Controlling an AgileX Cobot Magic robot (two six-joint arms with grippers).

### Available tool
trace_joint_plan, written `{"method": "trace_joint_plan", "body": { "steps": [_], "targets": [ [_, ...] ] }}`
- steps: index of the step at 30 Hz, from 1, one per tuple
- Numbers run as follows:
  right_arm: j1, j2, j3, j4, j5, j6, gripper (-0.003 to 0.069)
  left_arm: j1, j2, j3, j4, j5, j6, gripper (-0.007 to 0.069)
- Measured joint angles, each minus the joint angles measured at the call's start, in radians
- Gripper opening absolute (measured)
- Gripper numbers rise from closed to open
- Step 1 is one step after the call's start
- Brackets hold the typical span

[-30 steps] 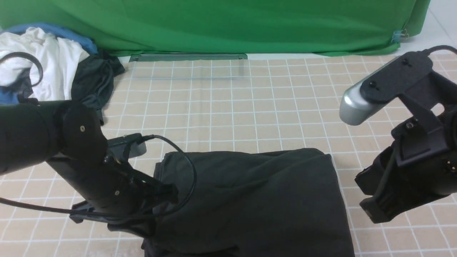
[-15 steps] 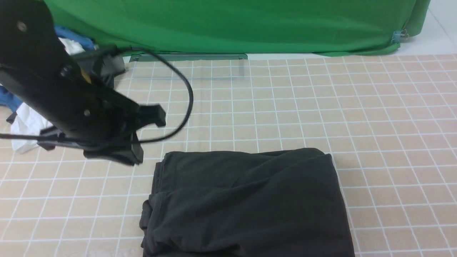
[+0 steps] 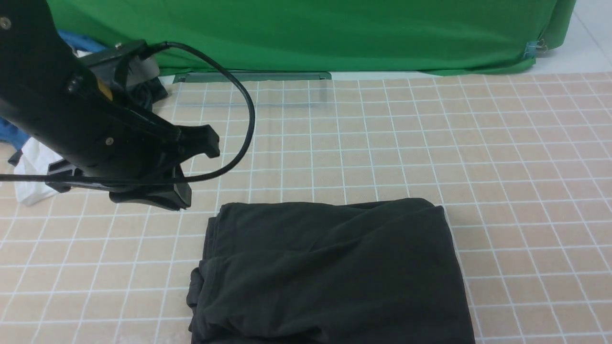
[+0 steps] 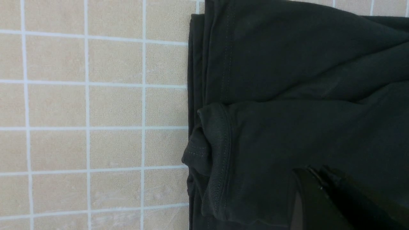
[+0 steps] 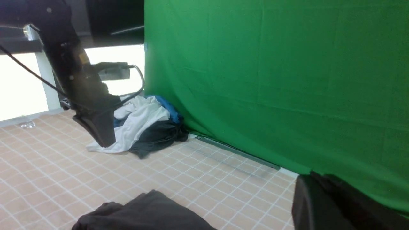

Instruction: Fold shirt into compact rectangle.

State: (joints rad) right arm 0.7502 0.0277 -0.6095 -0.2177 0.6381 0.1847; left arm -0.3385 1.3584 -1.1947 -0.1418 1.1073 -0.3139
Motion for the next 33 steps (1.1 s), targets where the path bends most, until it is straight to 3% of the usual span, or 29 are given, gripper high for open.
{"method": "trace_joint_plan", "body": {
  "steps": [11, 33],
  "targets": [
    [0.000, 0.137, 0.061, 0.001, -0.291, 0.002, 0.0041, 0.000, 0.000, 0.000, 0.007, 0.001, -0.001, 0.0018],
    [0.000, 0.207, 0.068, 0.001, -0.311, 0.006, 0.0095, 0.000, 0.000, 0.000, 0.007, -0.036, -0.001, 0.0018]
  ]
}}
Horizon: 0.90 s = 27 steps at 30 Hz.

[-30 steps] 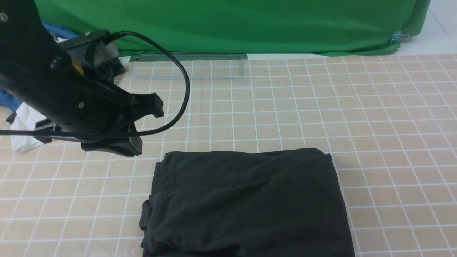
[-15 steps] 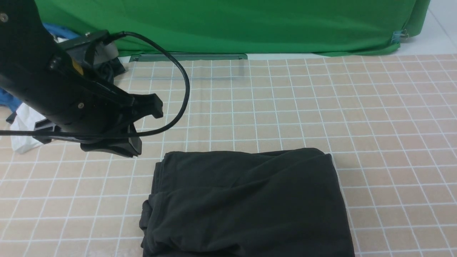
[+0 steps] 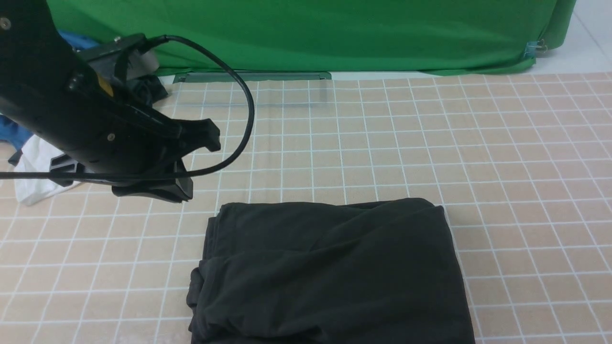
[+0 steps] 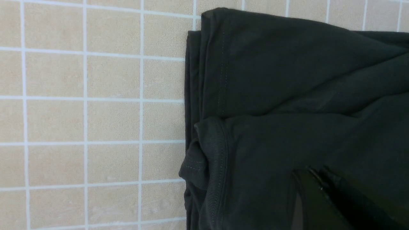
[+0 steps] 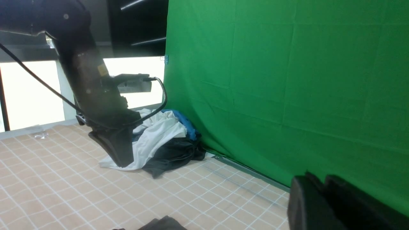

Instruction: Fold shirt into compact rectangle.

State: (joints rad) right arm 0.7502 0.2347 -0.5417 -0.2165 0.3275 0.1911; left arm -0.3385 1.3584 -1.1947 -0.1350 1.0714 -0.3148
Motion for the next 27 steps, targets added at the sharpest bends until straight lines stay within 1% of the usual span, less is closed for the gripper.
{"method": "trace_joint_plan", "body": {
  "steps": [4, 6, 10, 13, 16, 19, 20, 21, 27],
  "targets": [
    [-0.003, 0.001, 0.034, 0.000, -0.036, 0.000, 0.0106, 0.000, 0.000, 0.000, 0.000, 0.000, 0.000, 0.0018],
    [-0.021, 0.001, 0.073, 0.000, -0.066, 0.000, 0.0110, 0.000, 0.000, 0.000, 0.001, -0.008, 0.000, 0.0018],
    [-0.147, -0.014, 0.174, 0.000, -0.101, 0.000, 0.0118, 0.000, 0.000, 0.000, 0.020, -0.039, 0.000, 0.0018],
    [-0.282, -0.077, 0.283, 0.000, -0.107, 0.000, 0.0127, 0.000, 0.000, 0.000, 0.033, -0.073, 0.001, 0.0018],
    [-0.416, -0.134, 0.369, 0.000, -0.109, 0.000, 0.0132, 0.000, 0.000, 0.000, 0.054, -0.124, 0.029, 0.0018],
    [-0.499, -0.167, 0.424, 0.000, -0.109, 0.000, 0.0136, 0.000, 0.000, 0.000, 0.068, -0.164, 0.057, 0.0018],
    [-0.541, -0.180, 0.456, 0.000, -0.109, 0.000, 0.0140, 0.000, 0.000, 0.000, 0.077, -0.184, 0.067, 0.0018],
    [-0.571, -0.189, 0.473, 0.000, -0.109, 0.000, 0.0142, 0.000, 0.000, 0.000, 0.078, -0.191, 0.074, 0.0018],
    [-0.647, -0.219, 0.548, 0.001, -0.104, 0.000, 0.0152, 0.000, 0.000, 0.000, 0.078, -0.204, 0.084, 0.0018]
  ]
}}
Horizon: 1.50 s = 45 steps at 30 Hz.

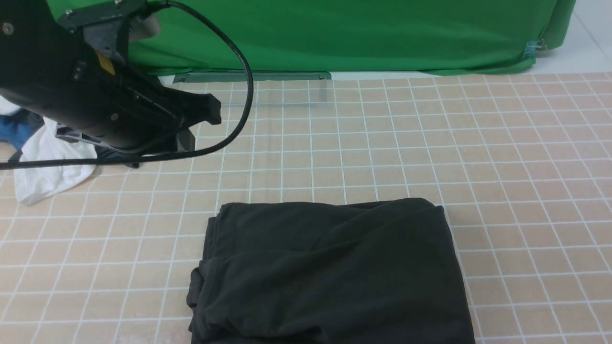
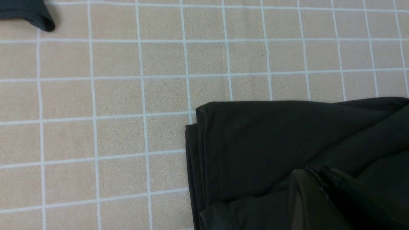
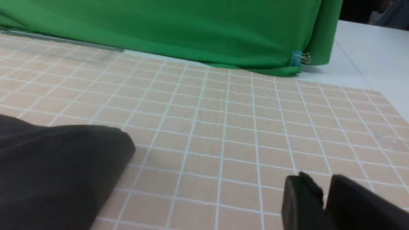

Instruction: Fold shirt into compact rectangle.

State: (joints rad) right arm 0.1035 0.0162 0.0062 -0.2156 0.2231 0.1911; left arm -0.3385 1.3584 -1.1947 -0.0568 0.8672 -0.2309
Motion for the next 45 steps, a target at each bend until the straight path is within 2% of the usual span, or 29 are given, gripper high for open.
{"method": "trace_joint_plan", "body": {
  "steps": [7, 14, 21, 23, 26, 27, 30, 31, 35, 38, 45],
  "targets": [
    [-0.031, -0.016, 0.001, 0.000, 0.000, 0.000, 0.0163, 0.000, 0.000, -0.011, 0.004, -0.001, 0.011, 0.0018],
    [-0.031, -0.016, 0.001, 0.000, 0.000, 0.000, 0.0181, 0.000, -0.043, -0.062, 0.057, 0.174, 0.035, 0.0018],
    [-0.031, -0.016, 0.001, 0.000, 0.002, 0.000, 0.0198, 0.000, -0.214, 0.034, 0.007, 0.220, 0.045, 0.0018],
    [-0.031, -0.016, 0.001, 0.000, 0.002, 0.000, 0.0202, 0.000, -0.297, 0.120, -0.051, 0.178, 0.035, 0.0018],
    [-0.031, -0.016, 0.001, 0.000, 0.003, 0.000, 0.0213, 0.000, -0.439, 0.305, -0.217, -0.006, 0.028, 0.0018],
    [-0.031, -0.016, 0.001, 0.000, 0.003, 0.000, 0.0216, 0.000, -0.495, 0.392, -0.306, -0.156, 0.068, 0.0018],
    [-0.031, -0.016, 0.001, 0.000, 0.003, 0.000, 0.0224, 0.000, -0.612, 0.587, -0.471, -0.364, 0.156, 0.0018],
    [-0.031, -0.016, 0.001, 0.000, 0.003, 0.000, 0.0225, 0.000, -0.639, 0.630, -0.492, -0.391, 0.165, 0.0018],
    [-0.031, -0.016, 0.001, 0.000, 0.003, 0.000, 0.0235, 0.000, -0.746, 0.781, -0.526, -0.513, 0.186, 0.0018],
    [-0.031, -0.016, 0.001, 0.000, 0.003, 0.000, 0.0236, 0.000, -0.783, 0.830, -0.513, -0.535, 0.190, 0.0018],
    [-0.031, -0.016, 0.001, 0.000, 0.004, 0.000, 0.0238, 0.000, -0.794, 0.879, -0.327, -0.541, 0.213, 0.0018]
  ]
}}
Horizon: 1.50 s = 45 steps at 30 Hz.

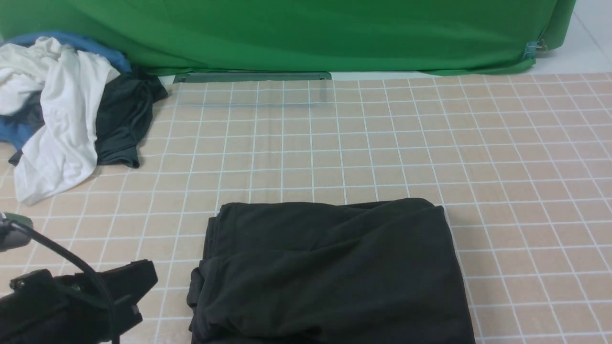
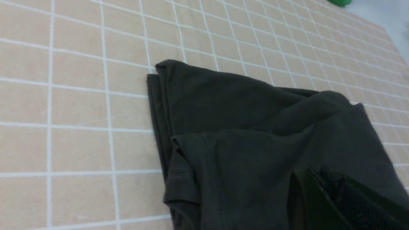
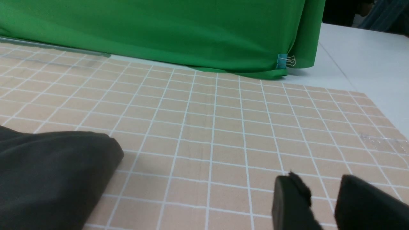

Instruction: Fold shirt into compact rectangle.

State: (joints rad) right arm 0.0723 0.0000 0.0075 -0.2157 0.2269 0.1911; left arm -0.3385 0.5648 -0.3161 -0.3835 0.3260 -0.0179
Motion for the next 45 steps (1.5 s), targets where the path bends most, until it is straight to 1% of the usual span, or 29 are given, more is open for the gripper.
{"method": "trace_joint_plan", "body": {
  "steps": [3, 6, 9, 13, 15, 17, 20, 25, 28, 34, 39, 42, 45],
  "targets": [
    [0.000, 0.000, 0.000, 0.000, 0.000, 0.000, 0.0238, 0.000, 0.000, 0.003, 0.090, -0.015, 0.001, 0.0018],
    [0.000, 0.000, 0.000, 0.000, 0.000, 0.000, 0.0238, 0.000, 0.000, 0.003, 0.144, -0.023, 0.001, 0.0018],
    [0.000, 0.000, 0.000, 0.000, 0.000, 0.000, 0.0239, 0.000, 0.000, 0.003, 0.179, -0.031, 0.001, 0.0018],
    [0.000, 0.000, 0.000, 0.000, 0.000, 0.000, 0.0239, 0.009, -0.004, 0.024, 0.200, -0.086, -0.001, 0.0018],
    [0.000, 0.000, 0.000, 0.000, 0.000, 0.000, 0.0239, 0.024, -0.025, 0.044, 0.216, -0.112, -0.017, 0.0018],
    [0.000, 0.000, 0.000, 0.000, 0.002, 0.000, 0.0239, 0.061, -0.085, 0.085, 0.262, -0.131, -0.069, 0.0018],
    [0.000, 0.000, 0.000, 0.000, 0.002, 0.000, 0.0239, 0.142, -0.243, 0.162, 0.330, -0.146, -0.129, 0.0018],
    [0.000, 0.000, 0.000, 0.000, 0.002, 0.000, 0.0239, 0.246, -0.444, 0.244, 0.354, -0.153, -0.164, 0.0018],
    [0.000, 0.000, 0.000, 0.000, 0.003, 0.000, 0.0239, 0.275, -0.527, 0.297, 0.374, -0.159, -0.166, 0.0018],
    [0.000, 0.000, 0.000, 0.000, 0.003, 0.000, 0.0239, 0.279, -0.565, 0.321, 0.384, -0.132, -0.217, 0.0018],
    [0.000, 0.000, 0.000, 0.000, 0.003, 0.000, 0.0239, 0.285, -0.565, 0.321, 0.384, -0.129, -0.225, 0.0018],
    [0.000, 0.000, 0.000, 0.000, 0.003, 0.000, 0.0239, 0.307, -0.565, 0.321, 0.394, -0.129, -0.226, 0.0018],
    [0.000, 0.000, 0.000, 0.000, 0.003, 0.000, 0.0239, 0.350, -0.565, 0.321, 0.394, -0.108, -0.229, 0.0018]
  ]
}}
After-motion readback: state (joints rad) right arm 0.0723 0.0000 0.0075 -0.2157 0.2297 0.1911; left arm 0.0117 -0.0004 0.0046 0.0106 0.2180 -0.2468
